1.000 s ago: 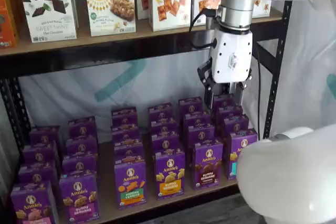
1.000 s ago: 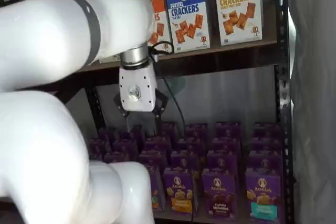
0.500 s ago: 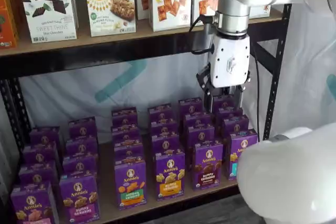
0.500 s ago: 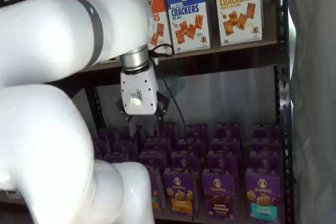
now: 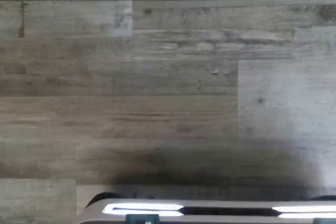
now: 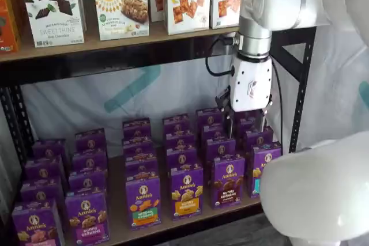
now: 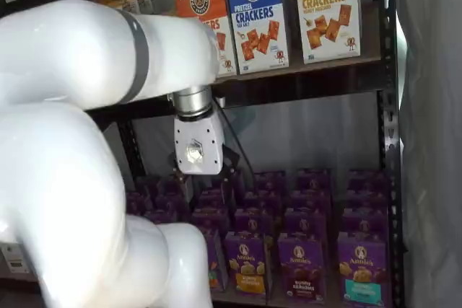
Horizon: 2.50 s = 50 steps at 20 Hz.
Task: Pick up the purple box with a brown patch in the center, on the bottom shelf, the fifth box from the left
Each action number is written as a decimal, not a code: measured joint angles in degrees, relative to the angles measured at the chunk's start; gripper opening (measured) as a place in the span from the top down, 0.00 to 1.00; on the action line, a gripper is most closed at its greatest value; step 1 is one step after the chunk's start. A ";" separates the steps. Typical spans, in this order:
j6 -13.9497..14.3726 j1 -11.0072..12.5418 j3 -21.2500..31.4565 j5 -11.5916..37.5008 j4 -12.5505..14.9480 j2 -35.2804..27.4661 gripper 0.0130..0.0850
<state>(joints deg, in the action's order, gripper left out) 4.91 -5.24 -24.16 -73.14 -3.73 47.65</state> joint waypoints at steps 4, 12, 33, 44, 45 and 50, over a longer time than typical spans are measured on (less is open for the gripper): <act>-0.98 0.64 2.27 3.75 -0.33 -1.49 0.00; -2.10 1.20 6.54 14.95 -0.06 -7.44 0.00; -4.82 5.49 6.99 41.64 3.47 -33.30 0.00; -7.00 6.69 2.46 51.08 2.62 -47.04 0.00; -7.98 6.59 2.04 51.93 1.53 -48.07 0.00; -11.64 6.70 -1.61 56.40 -2.09 -55.13 0.00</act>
<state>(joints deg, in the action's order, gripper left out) -6.73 1.46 -25.77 -16.74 -5.82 -7.48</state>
